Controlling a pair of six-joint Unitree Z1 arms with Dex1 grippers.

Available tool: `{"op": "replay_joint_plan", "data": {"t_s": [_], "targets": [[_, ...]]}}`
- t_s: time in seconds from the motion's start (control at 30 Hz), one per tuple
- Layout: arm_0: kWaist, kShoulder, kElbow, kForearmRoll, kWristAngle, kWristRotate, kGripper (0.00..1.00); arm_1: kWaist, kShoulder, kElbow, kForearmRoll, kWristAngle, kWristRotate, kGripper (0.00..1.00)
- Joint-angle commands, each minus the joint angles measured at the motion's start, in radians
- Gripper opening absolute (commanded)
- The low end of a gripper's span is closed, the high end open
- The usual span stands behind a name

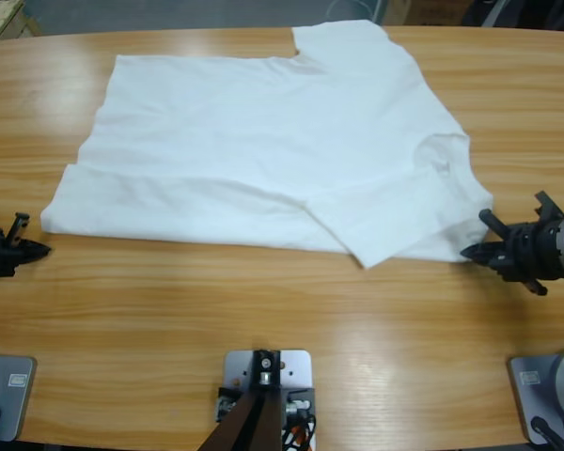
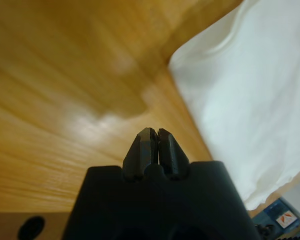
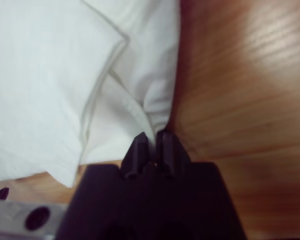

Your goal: Fold clothes

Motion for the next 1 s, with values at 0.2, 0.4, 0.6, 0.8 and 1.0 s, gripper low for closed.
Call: {"op": "replay_joint_plan", "data": {"t_s": [0.2,0.4,0.6,0.8,1.0], "targets": [[-0.096,-0.189,-0.1,0.261,0.064,0.018,0.0,0.107,-0.114,-0.033,0.175,-0.05,0.068,0.0],[-0.192,-0.184,-0.286,0.242,0.124,0.224,0.927,0.189,-0.172,-0.283,0.388,-0.187,-0.043,1.0],[-0.294,0.049,-0.356,0.221,0.177,0.404,0.936,0.262,-0.019,-0.361,0.417,-0.225,-0.087,1.0],[-0.294,0.213,-0.391,0.141,0.196,0.525,0.932,0.262,0.097,-0.361,0.354,-0.194,-0.151,0.752],[-0.294,0.348,-0.452,0.125,0.234,0.599,0.918,0.307,0.171,-0.36,0.31,-0.178,-0.146,0.648]]}}
